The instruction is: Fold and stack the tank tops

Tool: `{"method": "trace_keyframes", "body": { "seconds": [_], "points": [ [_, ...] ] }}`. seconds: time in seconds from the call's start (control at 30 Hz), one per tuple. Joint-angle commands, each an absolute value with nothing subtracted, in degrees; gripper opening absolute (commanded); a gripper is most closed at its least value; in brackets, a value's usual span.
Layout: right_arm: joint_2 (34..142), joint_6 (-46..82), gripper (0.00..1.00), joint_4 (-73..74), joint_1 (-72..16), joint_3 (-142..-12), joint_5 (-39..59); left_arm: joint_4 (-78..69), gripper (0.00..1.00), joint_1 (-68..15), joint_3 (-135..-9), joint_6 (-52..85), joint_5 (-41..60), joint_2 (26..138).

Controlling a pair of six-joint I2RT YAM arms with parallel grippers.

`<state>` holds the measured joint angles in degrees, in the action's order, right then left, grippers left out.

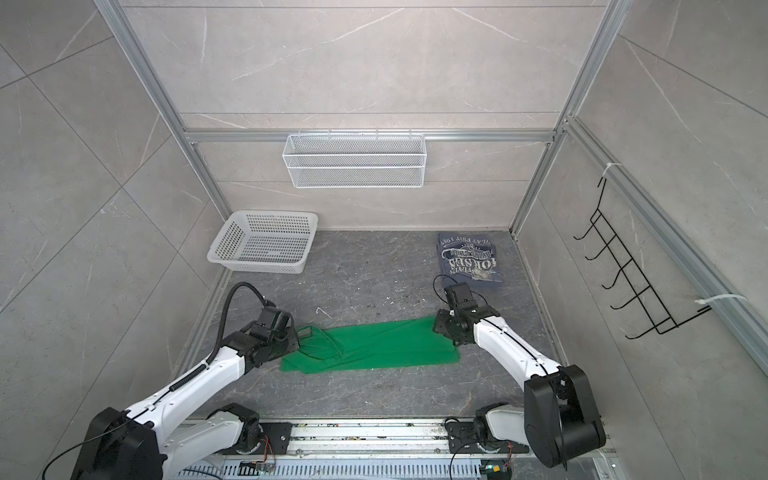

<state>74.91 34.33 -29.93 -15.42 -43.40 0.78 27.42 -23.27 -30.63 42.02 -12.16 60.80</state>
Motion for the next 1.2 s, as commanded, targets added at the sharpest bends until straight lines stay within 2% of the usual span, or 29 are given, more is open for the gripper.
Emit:
{"method": "trace_keyframes", "body": {
  "seconds": [0.0,0.13,0.27,0.33,0.43,0.57,0.77,0.83,0.97,1.1,1.17],
  "points": [
    [75.26,34.32,0.62,-31.56,-15.69,-44.81,-0.33,29.12,0.4,-23.2,-30.95,45.92,-16.17,59.73],
    [75.23,33.94,0.62,-32.41,-15.73,-45.71,-0.69,32.61,0.41,-23.2,-32.18,46.87,-20.7,55.14],
    [74.53,33.93,0.63,-32.53,-15.71,-45.94,-0.76,31.61,0.42,-23.22,-32.74,45.13,-19.79,49.65],
    [74.58,34.16,0.63,-32.6,-15.75,-46.02,-0.73,31.81,0.48,-23.22,-34.51,44.69,-18.44,49.79],
    [75.0,34.54,0.63,-32.02,-15.73,-45.78,-0.58,32.08,0.55,-23.29,-38.86,43.11,-16.56,54.91],
    [75.59,34.81,0.63,-31.38,-15.73,-45.24,0.06,33.95,0.63,-23.18,-46.22,41.1,-15.49,67.98],
    [74.54,34.56,0.63,-31.73,-15.73,-44.14,-0.11,34.34,0.63,-23.03,-50.44,41.26,-16.04,79.4],
    [74.44,34.38,0.63,-31.79,-15.73,-43.9,-0.29,34.41,0.62,-23.03,-51.02,41.27,-14.55,81.21],
    [74.77,34.09,0.63,-31.83,-15.75,-43.67,-0.75,34.41,0.51,-23.12,-50.02,41.91,-12.35,81.4],
    [75.3,34.04,0.63,-31.6,-15.68,-43.86,-0.81,34.86,0.33,-23.17,-47.29,42.42,-11.43,78.13],
    [75.62,34.11,0.63,-31.37,-15.73,-44.03,-0.62,35.06,0.32,-23.16,-45.86,42.62,-11.26,75.54]
  ]
}}
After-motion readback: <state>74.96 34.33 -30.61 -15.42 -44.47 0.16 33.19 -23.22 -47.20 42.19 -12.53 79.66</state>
